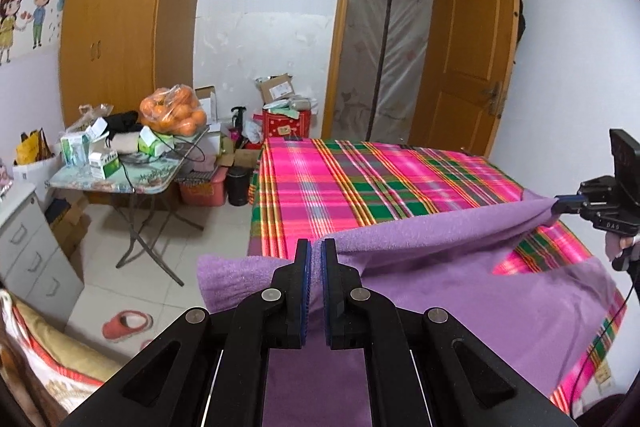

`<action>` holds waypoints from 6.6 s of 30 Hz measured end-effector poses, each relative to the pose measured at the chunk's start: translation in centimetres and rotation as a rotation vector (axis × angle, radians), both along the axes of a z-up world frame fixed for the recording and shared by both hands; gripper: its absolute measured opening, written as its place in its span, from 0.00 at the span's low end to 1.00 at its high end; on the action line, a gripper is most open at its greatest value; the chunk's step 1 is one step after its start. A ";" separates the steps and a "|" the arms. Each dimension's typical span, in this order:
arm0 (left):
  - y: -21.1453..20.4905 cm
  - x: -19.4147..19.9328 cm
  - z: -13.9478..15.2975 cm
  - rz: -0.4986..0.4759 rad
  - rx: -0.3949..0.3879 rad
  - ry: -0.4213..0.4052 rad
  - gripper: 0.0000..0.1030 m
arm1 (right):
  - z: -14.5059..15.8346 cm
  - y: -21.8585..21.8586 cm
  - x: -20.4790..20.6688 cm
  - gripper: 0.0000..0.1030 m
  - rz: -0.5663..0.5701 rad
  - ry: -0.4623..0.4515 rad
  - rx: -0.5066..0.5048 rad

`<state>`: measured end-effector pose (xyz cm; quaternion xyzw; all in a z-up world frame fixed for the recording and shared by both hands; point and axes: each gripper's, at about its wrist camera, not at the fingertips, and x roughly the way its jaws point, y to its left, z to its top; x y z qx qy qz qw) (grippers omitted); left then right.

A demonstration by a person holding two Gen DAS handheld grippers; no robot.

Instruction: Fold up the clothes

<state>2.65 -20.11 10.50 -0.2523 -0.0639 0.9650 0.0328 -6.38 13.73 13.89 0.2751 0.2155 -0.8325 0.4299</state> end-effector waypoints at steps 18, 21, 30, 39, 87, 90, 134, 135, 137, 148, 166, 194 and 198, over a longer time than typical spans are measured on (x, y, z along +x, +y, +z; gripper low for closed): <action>1.6 8.1 -9.4 0.053 0.185 -0.111 0.05 | -10.7 3.1 4.8 0.04 -0.079 -0.274 0.031; 1.0 9.0 -9.5 0.068 0.252 -0.111 0.05 | -10.9 3.5 5.2 0.04 -0.085 -0.299 0.002; -1.8 7.9 -11.0 0.210 0.525 -0.116 0.40 | -11.7 4.3 4.2 0.42 -0.152 -0.573 -0.193; -3.1 6.0 -11.4 0.234 0.646 -0.113 0.42 | -12.7 3.8 2.1 0.46 -0.242 -0.793 -0.342; -6.6 9.6 -9.5 0.235 0.556 -0.072 0.05 | -12.4 3.3 8.1 0.03 -0.126 -0.768 -0.482; -6.9 9.5 -10.2 0.243 0.552 -0.092 0.05 | -13.0 3.0 8.5 0.03 -0.115 -0.775 -0.459; -3.3 -0.8 -5.4 0.221 0.255 -0.117 0.17 | -5.2 -5.2 -1.1 0.36 -0.105 -0.513 -0.355; -3.3 -1.5 -6.0 0.229 0.257 -0.138 0.17 | -5.1 -5.8 -1.9 0.37 -0.107 -0.511 -0.336; -3.3 -2.7 -7.2 0.248 0.265 -0.179 0.17 | -5.7 -7.6 -4.0 0.38 -0.105 -0.521 -0.287; -4.4 -3.8 -10.4 0.262 0.361 -0.225 0.17 | -10.1 -11.7 -8.8 0.25 -0.005 -0.667 -0.176; -4.5 -3.9 -10.6 0.265 0.380 -0.236 0.17 | -8.3 -7.0 -9.1 0.05 -0.195 -0.579 -0.389; -1.9 -3.3 -9.1 0.255 0.224 -0.214 0.17 | -13.1 -15.4 -4.7 0.04 -0.085 -0.836 -0.285; -3.2 -3.7 -10.4 0.259 0.308 -0.258 0.17 | -15.5 -17.3 -6.5 0.00 -0.130 -0.900 -0.285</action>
